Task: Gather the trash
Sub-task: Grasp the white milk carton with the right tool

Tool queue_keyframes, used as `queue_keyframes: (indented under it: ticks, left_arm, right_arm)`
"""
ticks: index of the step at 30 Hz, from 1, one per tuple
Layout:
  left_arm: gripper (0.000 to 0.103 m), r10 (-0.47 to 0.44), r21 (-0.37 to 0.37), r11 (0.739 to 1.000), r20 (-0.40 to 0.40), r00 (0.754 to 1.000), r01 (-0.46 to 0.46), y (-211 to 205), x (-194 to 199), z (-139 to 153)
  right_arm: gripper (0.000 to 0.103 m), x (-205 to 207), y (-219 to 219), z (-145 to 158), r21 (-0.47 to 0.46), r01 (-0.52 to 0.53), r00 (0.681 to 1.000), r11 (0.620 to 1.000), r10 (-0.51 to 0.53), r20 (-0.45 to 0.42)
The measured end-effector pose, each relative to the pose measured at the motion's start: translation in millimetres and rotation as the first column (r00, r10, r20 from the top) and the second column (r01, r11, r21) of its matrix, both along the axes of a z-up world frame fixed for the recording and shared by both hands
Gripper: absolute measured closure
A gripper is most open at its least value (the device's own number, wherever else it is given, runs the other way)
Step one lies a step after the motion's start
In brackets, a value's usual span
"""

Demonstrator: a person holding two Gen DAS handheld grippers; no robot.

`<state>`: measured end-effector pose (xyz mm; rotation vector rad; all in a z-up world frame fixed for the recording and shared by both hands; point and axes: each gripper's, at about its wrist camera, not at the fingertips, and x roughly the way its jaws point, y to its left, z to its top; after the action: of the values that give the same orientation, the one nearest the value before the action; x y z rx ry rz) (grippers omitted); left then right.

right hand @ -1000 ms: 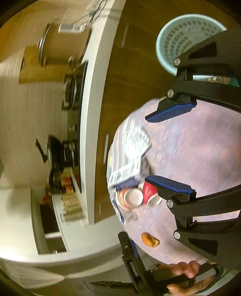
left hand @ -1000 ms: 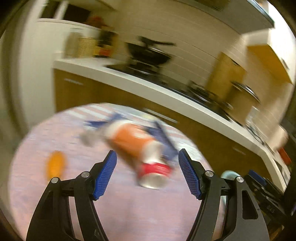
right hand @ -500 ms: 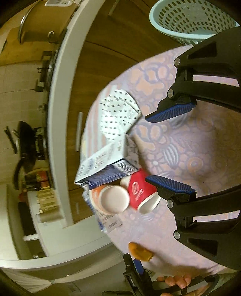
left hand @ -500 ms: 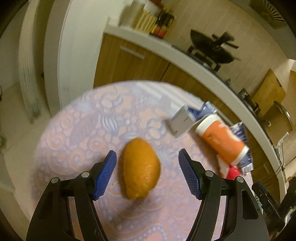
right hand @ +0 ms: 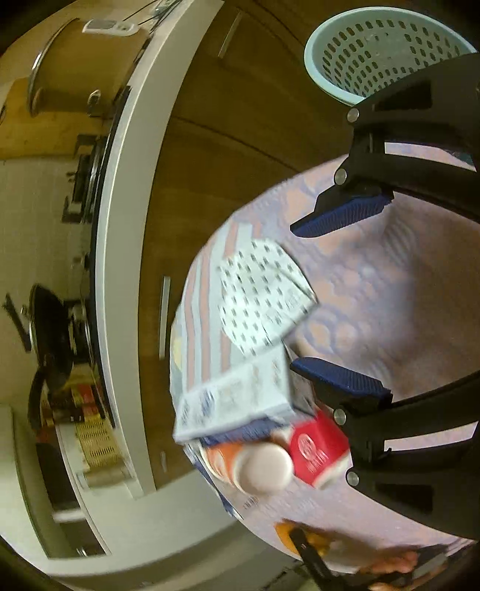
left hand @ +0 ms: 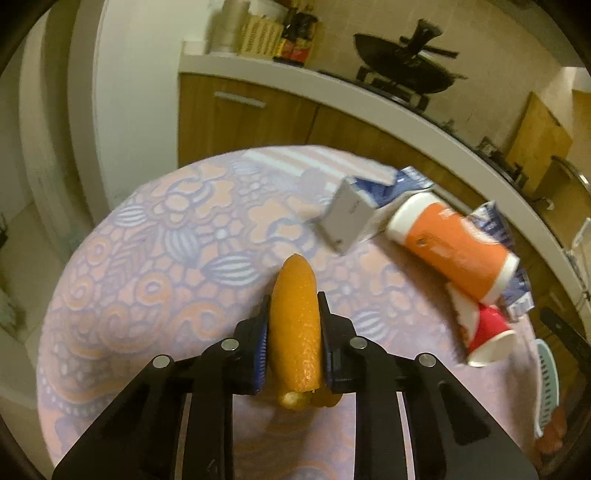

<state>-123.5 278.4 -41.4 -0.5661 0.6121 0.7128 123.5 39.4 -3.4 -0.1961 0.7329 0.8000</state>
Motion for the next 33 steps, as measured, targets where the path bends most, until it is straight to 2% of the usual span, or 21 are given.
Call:
queue_keyframes:
  ticks: [4,7,9,10,16,19,22,23,27,33]
  left_arm:
    - [0.082,-0.04,0.009,0.999,0.047,0.998,0.039,-8,13,6]
    - [0.082,-0.073,0.011,0.997,0.089,0.993,0.072,-11,20,5]
    - [0.082,-0.091,0.019,0.996,0.107,0.99,0.089,-15,20,6]
    - [0.082,-0.1,0.026,0.995,0.115,0.988,0.098,-17,20,7]
    - [0.082,-0.119,0.082,0.99,0.075,0.99,0.113,-29,25,7]
    - [0.081,-0.125,0.084,0.989,0.058,0.99,0.12,-30,28,7]
    - [0.081,-0.124,0.076,0.99,0.059,0.991,0.119,-28,29,7]
    - [0.081,-0.123,0.074,0.99,0.055,0.991,0.118,-28,29,7]
    - [0.081,-0.123,0.073,0.99,0.049,0.991,0.119,-28,29,6]
    - [0.081,-0.126,0.077,0.989,0.048,0.991,0.122,-30,30,7]
  right_arm:
    - [0.039,7,8,10,0.014,-0.023,1.0,1.0,0.023,-0.01]
    - [0.038,-7,24,21,0.043,-0.115,0.993,0.992,0.115,-0.003]
    - [0.03,-13,37,23,0.02,-0.144,0.989,0.989,0.144,0.02]
    - [0.028,-14,45,22,0.005,-0.158,0.987,0.987,0.158,0.025]
    - [0.027,1,83,-4,-0.004,-0.205,0.977,0.979,0.204,-0.061]
    - [0.027,7,93,-20,-0.017,-0.21,0.971,0.978,0.206,-0.118]
    - [0.028,2,95,-18,-0.01,-0.235,0.968,0.972,0.233,-0.095]
    - [0.033,0,96,-18,-0.017,-0.243,0.967,0.97,0.241,-0.086]
    - [0.04,-9,98,-16,-0.029,-0.254,0.966,0.967,0.253,-0.056]
    - [0.041,-17,86,-6,0.019,-0.225,0.974,0.974,0.225,0.022]
